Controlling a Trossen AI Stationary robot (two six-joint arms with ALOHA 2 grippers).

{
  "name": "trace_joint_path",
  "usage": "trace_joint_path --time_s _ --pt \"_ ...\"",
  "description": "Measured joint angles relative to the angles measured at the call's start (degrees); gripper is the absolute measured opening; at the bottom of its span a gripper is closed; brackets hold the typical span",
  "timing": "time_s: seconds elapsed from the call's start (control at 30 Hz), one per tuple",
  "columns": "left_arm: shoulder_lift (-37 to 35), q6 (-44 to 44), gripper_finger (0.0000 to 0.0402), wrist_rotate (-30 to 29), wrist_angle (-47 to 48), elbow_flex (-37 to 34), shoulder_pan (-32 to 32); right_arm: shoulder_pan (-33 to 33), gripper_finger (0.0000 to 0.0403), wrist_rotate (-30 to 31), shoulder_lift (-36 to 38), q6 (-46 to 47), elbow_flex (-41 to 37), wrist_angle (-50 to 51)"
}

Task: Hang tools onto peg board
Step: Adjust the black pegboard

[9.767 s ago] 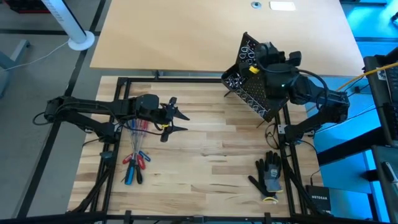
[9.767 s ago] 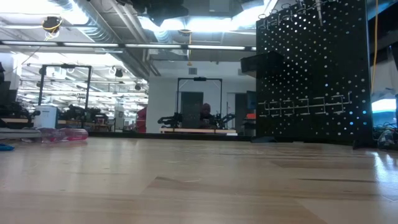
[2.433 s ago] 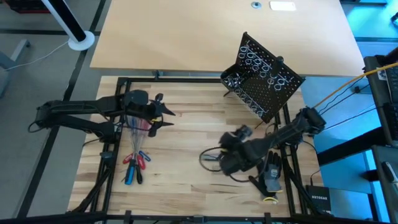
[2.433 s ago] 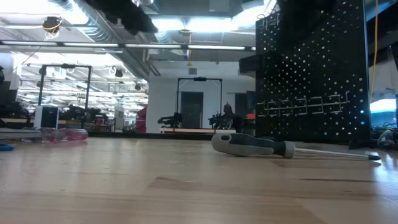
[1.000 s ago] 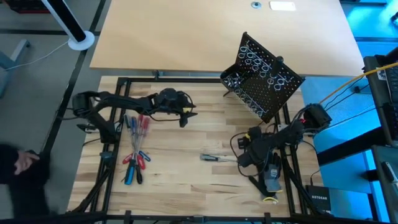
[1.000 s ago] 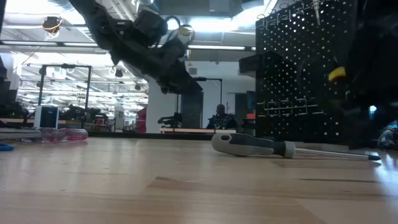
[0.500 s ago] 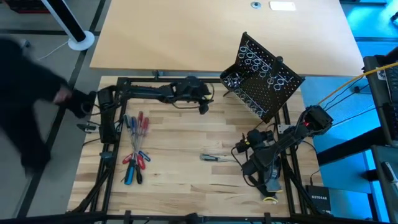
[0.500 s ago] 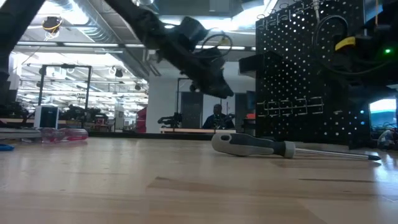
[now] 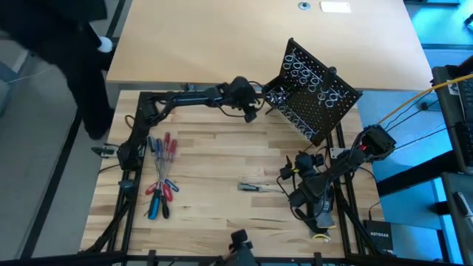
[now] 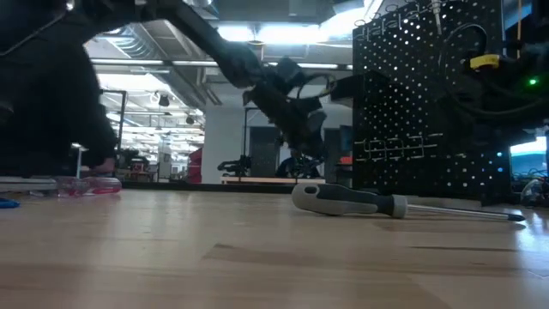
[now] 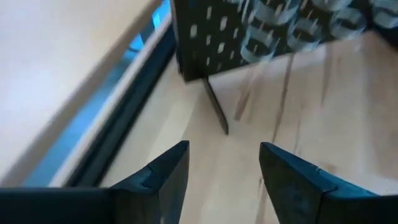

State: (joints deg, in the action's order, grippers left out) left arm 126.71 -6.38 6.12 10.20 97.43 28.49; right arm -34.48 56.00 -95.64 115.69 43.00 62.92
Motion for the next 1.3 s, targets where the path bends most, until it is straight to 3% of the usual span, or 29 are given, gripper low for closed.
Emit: trace_joint_path --time_s 0.2,0.37,0.53,0.77,1.0,1.3 --pt "3.3 0.4 0.0184 2.8 -0.6 0.1 1.3 0.0 0.0275 0.1 0.0 0.1 0.0 -0.7" --pt "1.3 -0.8 0.0184 3.1 2.9 0.1 1.3 0.0 0.0275 -1.3 0.0 2.9 0.0 0.6" --pt "-2.8 -3.9 0.0184 2.9 9.1 0.1 1.8 0.9 0.0275 -8.2 0.0 10.9 -1.0 5.2" --pt "-3.8 -4.4 0.0184 2.8 19.2 -0.3 4.8 2.6 0.0275 -15.6 0.0 13.9 -6.4 -2.6" --pt "-5.4 -3.0 0.0184 9.3 19.3 -5.1 7.0 7.7 0.0275 -12.7 0.1 14.0 -6.5 -6.9" --pt "-13.1 -1.3 0.0184 10.5 12.3 -13.5 7.1 16.3 0.0275 -14.6 -0.3 12.9 -6.6 -9.8"
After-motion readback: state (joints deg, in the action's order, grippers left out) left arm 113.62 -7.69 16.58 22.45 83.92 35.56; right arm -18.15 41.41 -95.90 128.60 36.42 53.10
